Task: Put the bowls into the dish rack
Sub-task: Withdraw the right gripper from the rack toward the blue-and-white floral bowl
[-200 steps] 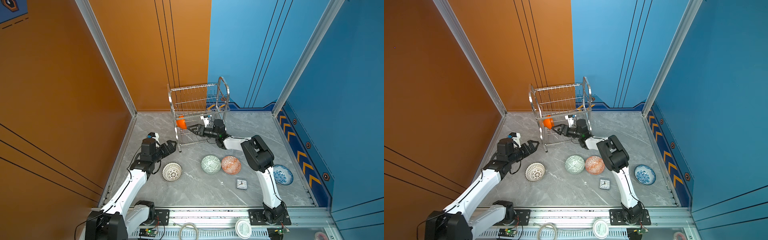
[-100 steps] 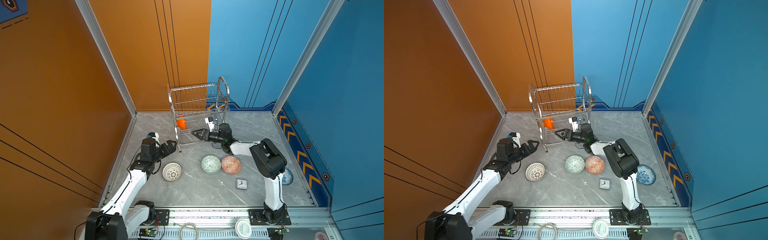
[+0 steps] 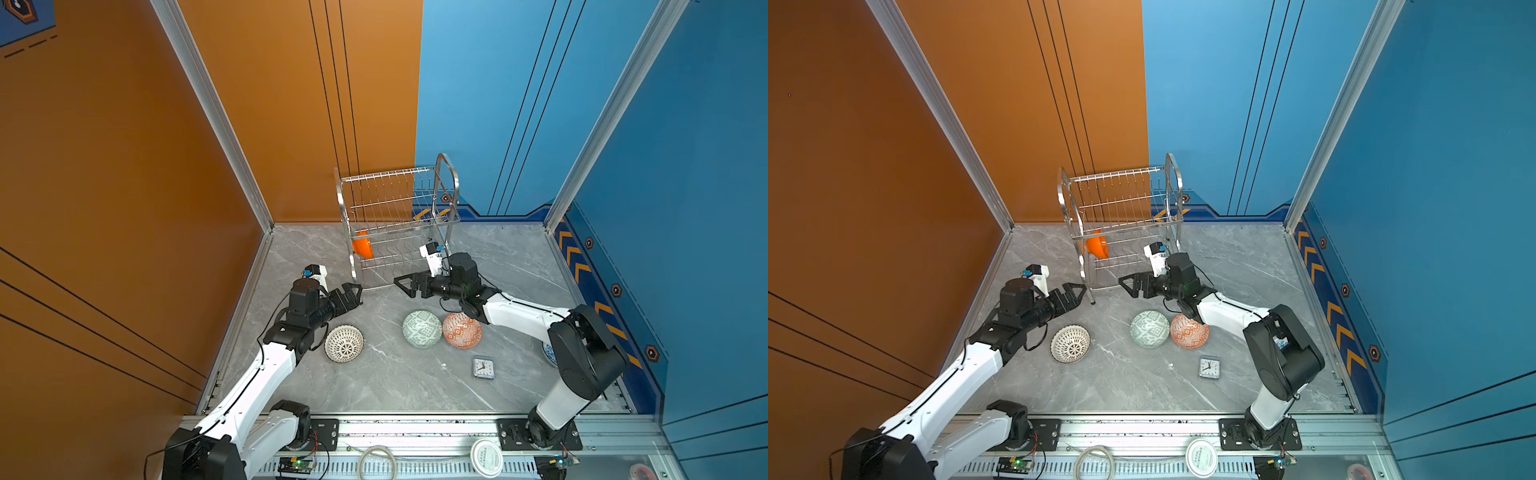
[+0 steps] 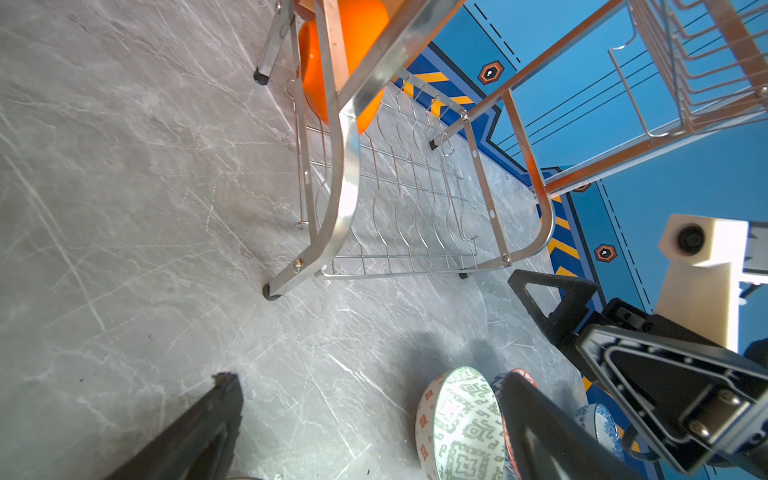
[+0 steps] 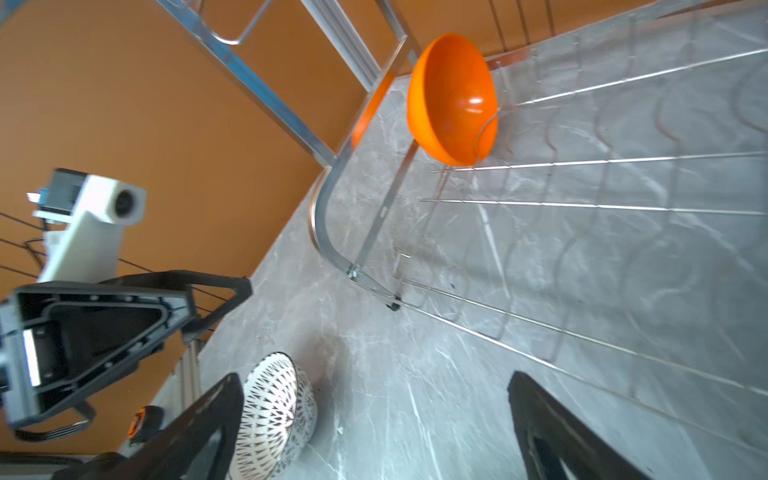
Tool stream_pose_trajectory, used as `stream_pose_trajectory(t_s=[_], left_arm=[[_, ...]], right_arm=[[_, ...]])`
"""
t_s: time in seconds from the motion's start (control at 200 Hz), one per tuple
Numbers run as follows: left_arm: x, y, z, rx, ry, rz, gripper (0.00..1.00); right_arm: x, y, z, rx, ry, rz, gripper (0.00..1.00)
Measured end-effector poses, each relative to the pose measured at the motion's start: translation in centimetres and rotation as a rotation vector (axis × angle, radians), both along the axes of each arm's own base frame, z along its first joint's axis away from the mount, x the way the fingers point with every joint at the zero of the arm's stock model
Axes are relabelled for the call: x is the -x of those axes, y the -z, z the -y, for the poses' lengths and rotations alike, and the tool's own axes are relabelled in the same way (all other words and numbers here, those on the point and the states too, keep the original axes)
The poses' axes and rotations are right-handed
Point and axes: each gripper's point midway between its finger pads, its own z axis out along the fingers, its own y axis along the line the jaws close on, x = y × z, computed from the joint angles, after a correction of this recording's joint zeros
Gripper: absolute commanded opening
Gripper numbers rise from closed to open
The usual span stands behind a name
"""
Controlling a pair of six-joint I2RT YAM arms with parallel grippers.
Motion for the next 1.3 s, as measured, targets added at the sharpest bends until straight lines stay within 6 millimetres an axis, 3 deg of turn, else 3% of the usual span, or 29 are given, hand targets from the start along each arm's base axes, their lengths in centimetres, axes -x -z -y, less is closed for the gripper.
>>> stream_pose_trajectory(t_s=[0.18,0.44,0.686,0.901,1.146,1.301], left_arm=[[0.7,-0.1,1.0,-0.022,0.021,0.014,0.98],[1.7,0.5,2.6,-0.091,0.061,0.016,0.98],[2.7,0.6,4.8,-0.162,0.116,0.034,0.98],[3.0,0.1,7.6,-0.223,0.185,0.061,0.98],[3.0,0.0,10.6,-0.265,0.265,0.086,0.98],[2.9,-1.3,13.6,-0.277,0.342,0.129,0.98]], right_arm=[[0.6,1.1,4.3,0.186,0.166,0.016,1.0],[1.5,1.2,12.9,0.418,0.489,0.045,1.0],[3.3,0.4,19.3,0.4,0.672,0.033,1.0],[5.2,0.1,26.9,0.363,0.931,-0.026,1.0],[8.0,3.7,33.6,0.438,1.162,-0.189,1.0],[10.6,4.9,36.1,0.466,1.273,-0.231,1.0]])
